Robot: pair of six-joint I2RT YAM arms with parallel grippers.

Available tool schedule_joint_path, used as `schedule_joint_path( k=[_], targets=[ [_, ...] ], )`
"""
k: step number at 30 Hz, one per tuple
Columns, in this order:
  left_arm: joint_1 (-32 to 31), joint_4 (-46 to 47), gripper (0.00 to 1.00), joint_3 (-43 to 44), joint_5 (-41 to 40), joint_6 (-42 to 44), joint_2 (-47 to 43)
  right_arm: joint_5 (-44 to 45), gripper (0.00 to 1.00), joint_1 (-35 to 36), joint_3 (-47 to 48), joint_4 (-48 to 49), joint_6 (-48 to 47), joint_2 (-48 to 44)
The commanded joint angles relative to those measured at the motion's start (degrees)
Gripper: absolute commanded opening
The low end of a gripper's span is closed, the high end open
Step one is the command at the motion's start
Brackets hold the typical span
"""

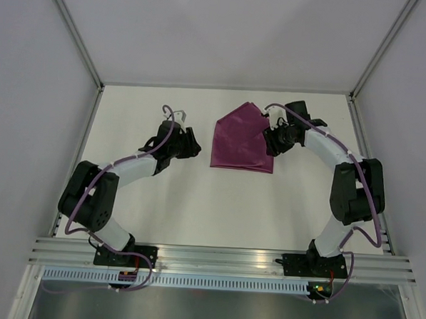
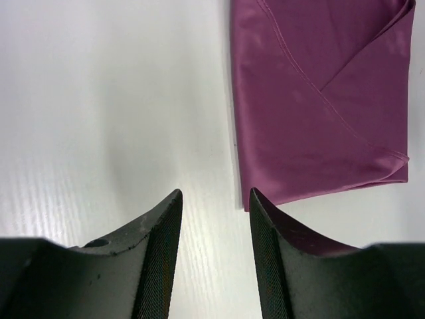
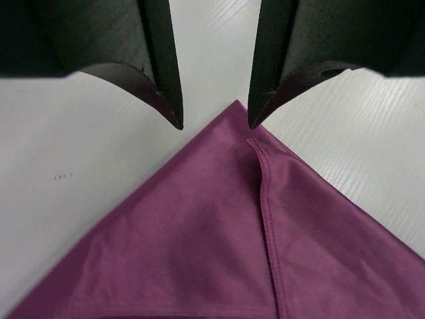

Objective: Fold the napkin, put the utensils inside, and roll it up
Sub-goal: Roll the napkin at the center of the board.

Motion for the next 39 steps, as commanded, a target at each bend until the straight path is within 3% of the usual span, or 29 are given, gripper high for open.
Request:
schedule_joint_path(
  k=[1, 4, 14, 22, 39],
  targets=[
    [0.36, -0.20, 0.51, -0.98, -1.79, -1.94, -7.27, -0.47, 0.51, 2.55, 0.69, 3.00, -12.12, -2.37],
    [0.45, -2.31, 0.52, -0.45, -2.24, -0.10, -11.67, -2.49, 0.56, 4.22, -0.45, 3.62, -17.69, -3.78],
    [0.54, -7.85, 0.54, 4.64, -5.31, 4.12, -16.33, -2.50, 0.57, 12.57, -7.48, 9.06, -31.66, -1.41],
    [0.71, -11.19, 0.55, 8.07, -5.84, 6.41, -17.12, -1.35, 0.60, 17.93, -8.63, 10.83, -36.43, 1.04],
    [0.71, -12.07, 0.56, 8.43, -3.65, 10.19, -17.12, -0.38, 0.58, 17.50, -2.74, 7.85, -39.76, 11.07]
  ],
)
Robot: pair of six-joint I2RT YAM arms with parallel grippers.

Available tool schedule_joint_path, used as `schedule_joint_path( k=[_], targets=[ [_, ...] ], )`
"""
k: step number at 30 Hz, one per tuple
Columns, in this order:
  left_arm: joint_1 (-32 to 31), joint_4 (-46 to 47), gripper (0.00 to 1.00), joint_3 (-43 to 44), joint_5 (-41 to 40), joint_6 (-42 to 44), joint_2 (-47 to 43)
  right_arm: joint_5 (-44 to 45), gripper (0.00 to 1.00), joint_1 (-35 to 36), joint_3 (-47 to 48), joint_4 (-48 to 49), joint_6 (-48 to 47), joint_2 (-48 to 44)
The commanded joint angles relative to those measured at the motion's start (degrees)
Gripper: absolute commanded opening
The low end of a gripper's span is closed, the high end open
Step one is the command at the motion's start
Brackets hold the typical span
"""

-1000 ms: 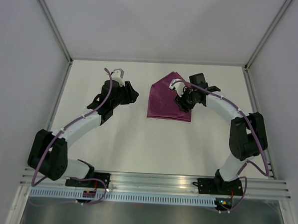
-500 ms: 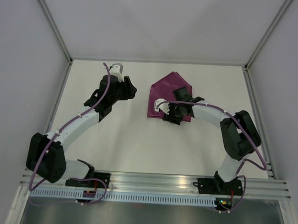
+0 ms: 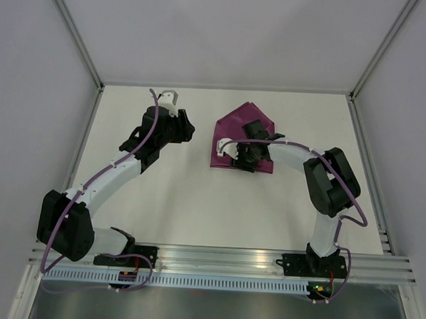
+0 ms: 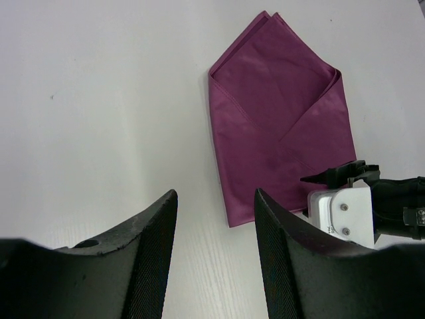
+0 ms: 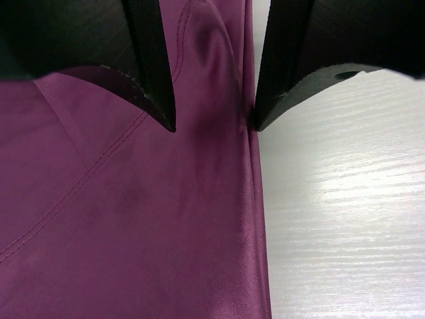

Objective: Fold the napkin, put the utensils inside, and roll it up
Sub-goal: Roll the napkin at the center of the board.

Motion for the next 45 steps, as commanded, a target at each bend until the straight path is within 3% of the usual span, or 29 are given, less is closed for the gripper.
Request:
schedule_joint_path(
  k=[1, 9, 16, 23, 35, 39, 45],
  targets=[
    [0.10, -0.24, 0.56, 1.89, 1.82, 3.15, -1.47, -1.46, 0.57, -0.71, 1.76, -3.37, -2.72, 2.81],
    [0.10, -0.60, 0.55, 1.80, 5.86, 5.26, -0.68, -1.99, 0.48, -1.94, 5.28, -13.04, -5.97, 6.50],
    [-0.16, -0.25, 0.54, 1.54, 8.32, 5.61, -0.07, -1.99, 0.31, -2.12, 6.77, -18.23, -7.55, 9.40],
    [-3.84, 0.81, 0.53, 0.66, 5.61, 7.37, -1.56, -5.76, 0.16, -2.91, 10.54, -25.95, -8.34, 12.47],
    [-11.58, 15.12, 0.47, -14.10, -5.64, 9.13, -13.42, -12.97, 0.11, -5.90, 19.16, -40.99, -12.47, 19.33],
    [-14.39, 18.47, 0.46, -17.96, -7.67, 13.77, -15.71, -13.85, 0.11, -6.34, 21.18, -44.07, -13.53, 21.87],
    [-23.70, 24.00, 0.45, -21.31, -11.01, 24.04, -14.66, -15.52, 0.10, -7.56, 26.81, -49.87, -14.59, 26.18]
  ],
)
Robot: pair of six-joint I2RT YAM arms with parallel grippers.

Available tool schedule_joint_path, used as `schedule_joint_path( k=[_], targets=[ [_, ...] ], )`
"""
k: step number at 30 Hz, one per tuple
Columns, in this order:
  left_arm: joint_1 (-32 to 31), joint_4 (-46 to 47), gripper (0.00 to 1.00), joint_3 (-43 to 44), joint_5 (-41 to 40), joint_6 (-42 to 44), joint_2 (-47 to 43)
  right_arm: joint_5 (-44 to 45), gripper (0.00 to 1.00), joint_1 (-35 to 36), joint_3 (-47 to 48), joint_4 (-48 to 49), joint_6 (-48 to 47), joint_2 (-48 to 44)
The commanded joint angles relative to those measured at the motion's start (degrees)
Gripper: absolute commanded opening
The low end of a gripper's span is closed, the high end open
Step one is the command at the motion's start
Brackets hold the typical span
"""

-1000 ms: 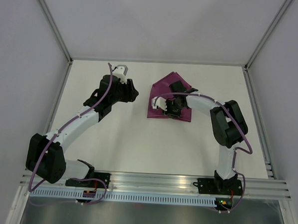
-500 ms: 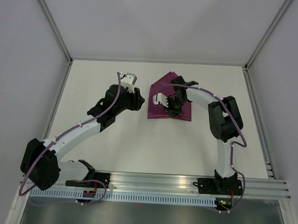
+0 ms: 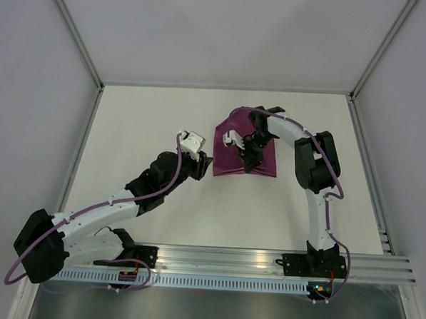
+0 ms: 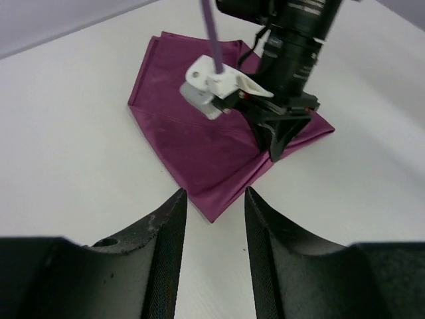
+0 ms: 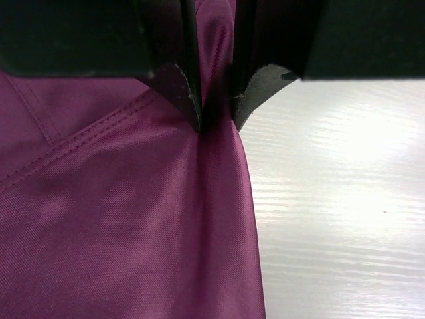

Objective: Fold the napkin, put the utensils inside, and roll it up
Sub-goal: Roll the napkin at the center of the board.

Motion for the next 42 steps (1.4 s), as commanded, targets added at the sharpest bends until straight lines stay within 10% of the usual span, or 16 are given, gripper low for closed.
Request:
schedule_joint_path(
  k=[1, 12, 42],
  targets=[
    [-5.20, 6.96, 0.45, -1.27, -3.51, 10.38, 0.81, 1.74, 0.10, -0.62, -1.17, -9.79, -2.41, 7.74],
    [-16.90, 3.80, 0.55, 9.43, -4.66, 22.25, 20.67, 1.57, 0.10, -1.58, 1.65, -11.99, -2.06, 10.64],
    [-16.90, 3.97, 0.62, 21.67, 4.39, 29.64, 47.14, 1.48, 0.09, -2.55, 4.29, -12.43, -0.39, 13.63]
  ],
)
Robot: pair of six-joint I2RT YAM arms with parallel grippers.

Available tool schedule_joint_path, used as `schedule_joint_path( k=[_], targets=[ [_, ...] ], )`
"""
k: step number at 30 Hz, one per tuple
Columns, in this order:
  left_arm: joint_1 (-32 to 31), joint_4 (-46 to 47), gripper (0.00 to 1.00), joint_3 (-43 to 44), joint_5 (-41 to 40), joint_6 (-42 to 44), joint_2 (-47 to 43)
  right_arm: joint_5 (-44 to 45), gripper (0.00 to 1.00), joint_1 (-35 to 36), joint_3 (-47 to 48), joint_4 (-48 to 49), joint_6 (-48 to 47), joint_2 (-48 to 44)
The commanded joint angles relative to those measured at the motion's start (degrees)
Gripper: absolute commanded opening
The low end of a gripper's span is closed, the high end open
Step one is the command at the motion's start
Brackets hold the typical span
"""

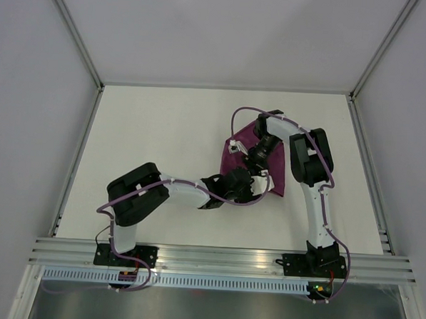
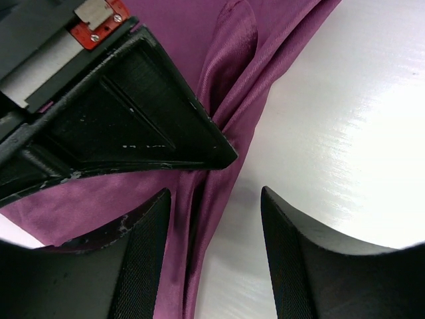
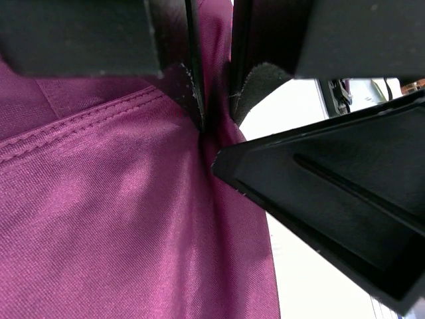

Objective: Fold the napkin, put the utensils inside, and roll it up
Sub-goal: Roll the napkin at the center of the board.

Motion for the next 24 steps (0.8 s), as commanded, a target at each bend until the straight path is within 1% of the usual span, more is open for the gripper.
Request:
schedule_joint_path(
  k=[1, 6, 10, 11, 13, 14, 16, 17, 19, 20, 21, 23, 24],
  targets=[
    [0.10, 2.25, 0.62, 2.00, 0.07, 2.95, 1.24, 7.88, 0.09, -0.17, -0.63, 9.52, -3.78, 4.69],
    [0.10, 1.55, 0.62, 2.88, 0.50, 3.22, 2.99, 7.97, 0.09, -0.08, -0.36, 9.25, -3.78, 4.87],
    [0.19, 0.40, 0.57, 3.67, 1.11, 3.13, 4.40, 7.97, 0.09, -0.08, -0.28, 9.25, -3.69, 4.95],
    [0.19, 0.05, 0.51, 3.84, 1.38, 3.04, 4.75, 7.97, 0.09, -0.17, -0.28, 9.25, -3.78, 4.95],
    [0.28, -1.09, 0.42, 4.37, 1.82, 2.69, 5.63, 7.88, 0.09, -0.08, -0.28, 9.25, -3.78, 4.95],
    [0.37, -1.44, 0.31, 4.46, 2.08, 2.69, 5.81, 7.88, 0.09, -0.08, -0.28, 9.25, -3.78, 4.87],
    [0.46, -2.50, 0.26, 4.64, 2.79, 2.43, 6.07, 7.80, 0.09, -0.08, -0.45, 9.25, -3.78, 4.87],
    [0.54, -2.93, 0.19, 4.81, 3.14, 2.25, 6.07, 7.80, 0.09, -0.08, -0.45, 9.25, -3.69, 4.69],
    [0.72, -4.60, 0.14, 5.34, 3.93, 2.08, 6.25, 7.53, 0.09, -0.17, -0.54, 9.34, -3.60, 4.52],
    [0.89, -5.30, 0.08, 5.77, 4.45, 1.81, 6.42, 7.44, 0.10, -0.17, -0.63, 9.43, -3.60, 4.25],
    [1.16, -5.75, 0.04, 5.95, 5.68, 1.72, 6.51, 7.27, 0.11, -0.17, -0.71, 9.43, -3.43, 4.08],
    [1.51, -7.24, 0.02, 6.39, 6.04, 1.37, 6.69, 6.39, 0.15, -0.26, -0.89, 9.43, -3.34, 3.03],
    [1.86, -7.77, 0.02, 6.66, 8.22, 1.20, 6.78, 5.95, 0.21, -0.26, -0.98, 9.17, -3.34, 2.67]
  ],
)
